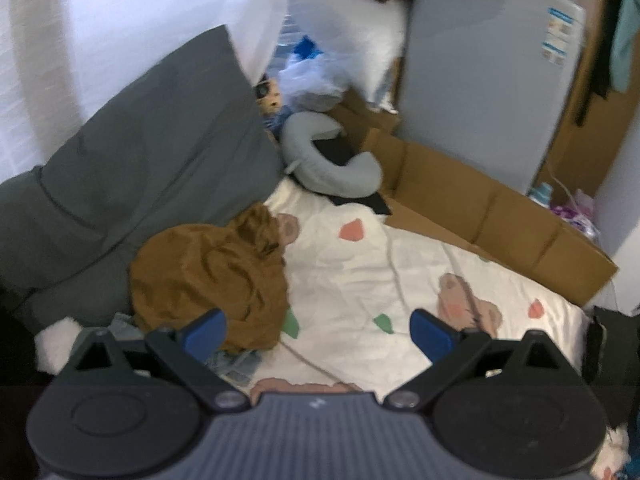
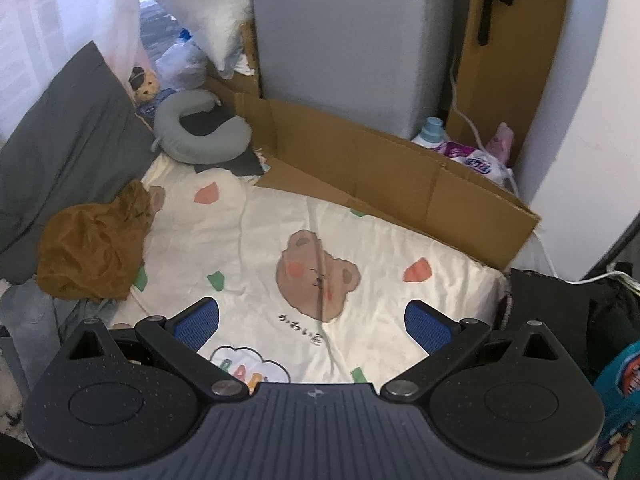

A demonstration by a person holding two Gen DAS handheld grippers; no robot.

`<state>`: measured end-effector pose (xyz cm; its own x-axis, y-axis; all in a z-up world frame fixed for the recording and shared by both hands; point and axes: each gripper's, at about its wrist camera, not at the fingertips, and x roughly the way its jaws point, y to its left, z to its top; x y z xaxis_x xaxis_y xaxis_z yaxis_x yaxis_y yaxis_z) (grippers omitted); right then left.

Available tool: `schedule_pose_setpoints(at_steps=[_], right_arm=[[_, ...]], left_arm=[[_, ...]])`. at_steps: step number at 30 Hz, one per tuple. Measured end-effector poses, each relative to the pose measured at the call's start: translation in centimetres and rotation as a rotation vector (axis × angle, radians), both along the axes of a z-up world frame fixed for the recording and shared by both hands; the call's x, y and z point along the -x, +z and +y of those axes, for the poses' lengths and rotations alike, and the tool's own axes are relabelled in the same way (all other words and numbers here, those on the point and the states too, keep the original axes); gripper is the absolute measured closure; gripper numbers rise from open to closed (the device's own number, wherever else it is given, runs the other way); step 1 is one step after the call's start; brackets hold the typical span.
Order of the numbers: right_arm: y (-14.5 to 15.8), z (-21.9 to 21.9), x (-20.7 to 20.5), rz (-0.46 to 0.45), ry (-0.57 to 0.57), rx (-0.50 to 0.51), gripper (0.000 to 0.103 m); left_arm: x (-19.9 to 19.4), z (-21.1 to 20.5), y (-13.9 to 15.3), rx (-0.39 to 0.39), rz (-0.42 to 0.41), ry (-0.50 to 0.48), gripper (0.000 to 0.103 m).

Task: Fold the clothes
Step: 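Move both grippers toward the crumpled brown shirt on the duvet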

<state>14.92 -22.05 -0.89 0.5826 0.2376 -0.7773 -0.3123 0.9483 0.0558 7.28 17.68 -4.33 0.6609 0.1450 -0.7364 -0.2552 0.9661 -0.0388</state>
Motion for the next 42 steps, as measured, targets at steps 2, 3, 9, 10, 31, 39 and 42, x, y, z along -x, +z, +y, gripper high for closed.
schedule_pose_setpoints(at_steps=[2,3,9,10,31,39,42], right_arm=[[-0.2,0.4,-0.5,-0.008,0.015,-0.006,0.001],[-0.3,0.5,-0.8,-0.011,0.023,-0.009,0.001],[-1.4,1.7,-2.7,-0.024,0.091,-0.029,0.001],[-1.6,1.9,-3.0,-0.025,0.103,-0.031,0.001],[-8.4,7.1,-7.5,-0.023,0.321,-0.099,0.001],[-11.3,7.6,-8.2,-0.030,0.358,-0.085,0.001],[-12.5,7.5,-8.5,-0.032,0.358,-0.076,0.001]], left_arm=[[-0.2,0.9,-0.4,-0.011,-0.001,0.031,0.004],[-0.3,1.4,-0.5,-0.017,-0.001,0.046,0.004],[-0.9,4.6,-2.9,-0.018,0.003,0.124,0.007],[-1.0,5.0,-3.4,-0.021,0.002,0.131,0.009],[-3.5,9.6,-14.2,-0.018,-0.032,0.207,0.034],[-5.1,7.9,-19.2,-0.010,-0.039,0.151,0.043],[-5.6,7.1,-21.2,-0.002,-0.036,0.129,0.044]])
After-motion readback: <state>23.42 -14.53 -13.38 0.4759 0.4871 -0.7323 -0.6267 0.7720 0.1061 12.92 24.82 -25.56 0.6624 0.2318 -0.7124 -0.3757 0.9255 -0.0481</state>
